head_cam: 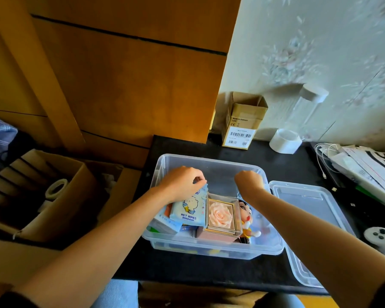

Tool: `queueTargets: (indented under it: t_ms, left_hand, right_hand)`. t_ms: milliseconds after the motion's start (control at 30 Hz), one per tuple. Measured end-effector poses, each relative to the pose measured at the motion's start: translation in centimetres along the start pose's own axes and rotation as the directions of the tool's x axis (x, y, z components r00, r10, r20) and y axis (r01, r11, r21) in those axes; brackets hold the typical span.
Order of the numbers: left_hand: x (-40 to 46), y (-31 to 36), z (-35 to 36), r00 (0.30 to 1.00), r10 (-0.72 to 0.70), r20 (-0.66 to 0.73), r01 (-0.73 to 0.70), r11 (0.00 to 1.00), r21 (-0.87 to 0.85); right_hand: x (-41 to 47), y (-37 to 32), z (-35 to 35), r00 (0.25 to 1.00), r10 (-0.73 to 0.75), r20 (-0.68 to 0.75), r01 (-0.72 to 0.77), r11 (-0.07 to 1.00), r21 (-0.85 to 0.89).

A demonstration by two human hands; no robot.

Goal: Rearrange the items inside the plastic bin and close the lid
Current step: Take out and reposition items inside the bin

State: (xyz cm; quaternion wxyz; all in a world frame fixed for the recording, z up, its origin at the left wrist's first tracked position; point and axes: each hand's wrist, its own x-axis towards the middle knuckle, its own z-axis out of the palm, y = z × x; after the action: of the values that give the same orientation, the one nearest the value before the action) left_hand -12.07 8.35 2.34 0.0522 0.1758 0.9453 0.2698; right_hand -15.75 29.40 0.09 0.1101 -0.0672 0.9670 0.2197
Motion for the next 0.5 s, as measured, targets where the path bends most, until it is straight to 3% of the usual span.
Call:
queueTargets:
  t_ms: [233, 367, 500]
  left_hand:
    - [0.1, -0.2, 0.1, 1.0, 0.006, -0.022, -0.007, 1.0, -0.005]
    - [-0.2, -0.2, -0.2, 0.997, -0.037, -0.065, 0.033, 0.997, -0.064]
    - [-0.9, -0.7, -1.1, 0.986, -0.152, -0.073, 0.145, 0.986, -0.086]
  right_hand:
    - [-0.9, 0.5, -1.4, 0.997, 0.027, -0.067, -0.023, 0.998, 0.056]
    - [-2.6, 1.2, -2.4, 0.985, 0.12, -0.123, -0.052, 0.893, 0.447]
    - [-5.5, 1.4, -2.9, 0.998, -0.056, 0.023, 0.024, 0.723, 0.691]
